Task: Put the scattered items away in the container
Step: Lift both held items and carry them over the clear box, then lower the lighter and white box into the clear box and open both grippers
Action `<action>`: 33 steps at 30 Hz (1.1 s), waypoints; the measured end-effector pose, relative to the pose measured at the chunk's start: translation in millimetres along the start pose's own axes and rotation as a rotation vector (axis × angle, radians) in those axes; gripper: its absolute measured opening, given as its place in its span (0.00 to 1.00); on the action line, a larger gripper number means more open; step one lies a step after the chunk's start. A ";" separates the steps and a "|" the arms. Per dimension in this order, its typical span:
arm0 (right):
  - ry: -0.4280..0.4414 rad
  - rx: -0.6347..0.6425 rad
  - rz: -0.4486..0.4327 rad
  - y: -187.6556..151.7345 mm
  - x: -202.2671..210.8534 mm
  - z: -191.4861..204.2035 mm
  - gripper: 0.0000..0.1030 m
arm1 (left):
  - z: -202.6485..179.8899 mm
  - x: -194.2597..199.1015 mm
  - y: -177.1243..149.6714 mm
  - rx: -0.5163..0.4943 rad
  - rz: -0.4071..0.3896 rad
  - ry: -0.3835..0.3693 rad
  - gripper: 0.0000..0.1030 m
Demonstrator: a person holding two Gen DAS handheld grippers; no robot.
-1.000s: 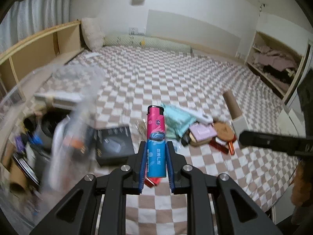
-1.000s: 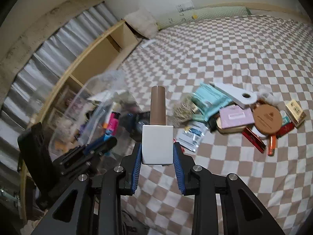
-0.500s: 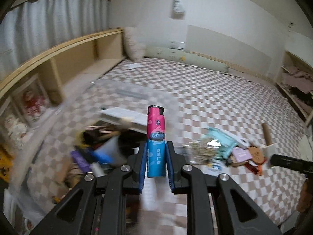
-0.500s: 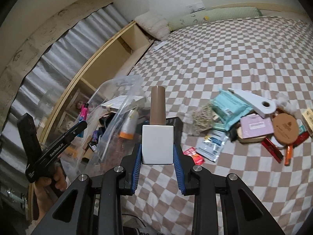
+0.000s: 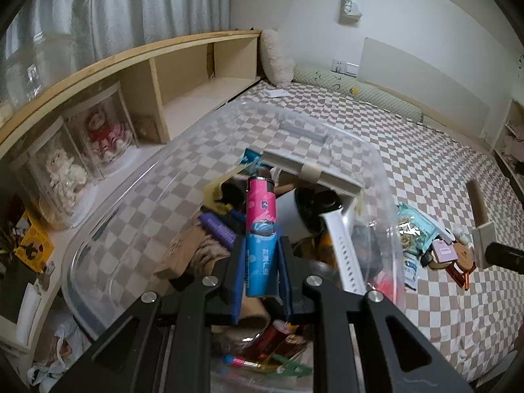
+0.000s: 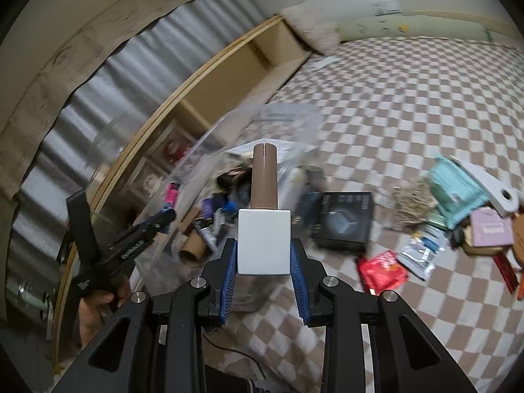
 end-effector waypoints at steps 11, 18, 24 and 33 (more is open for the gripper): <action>0.084 0.097 0.081 -7.8 -44.8 57.1 0.31 | 35.3 2.5 -14.0 0.056 0.030 0.041 0.18; 0.128 0.141 0.144 -16.9 -75.2 84.8 0.31 | 39.0 2.1 -18.9 0.056 0.047 0.037 0.18; 0.140 0.168 0.184 -23.2 -95.2 96.6 0.31 | 47.3 7.0 -22.6 0.059 0.023 0.062 0.18; 0.129 0.176 0.215 -27.6 -115.2 101.2 0.31 | 46.3 5.3 -23.7 0.047 0.014 0.067 0.18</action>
Point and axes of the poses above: each gripper's, at about its wrist camera, not at the fingertips, and x roughly against the way its jaws point, z to its left, y to its top, the point moved 2 cm from there along -x, roughly the way its jaws point, and after that the axes turned 2 degrees about -z, right-handed, at the moved point
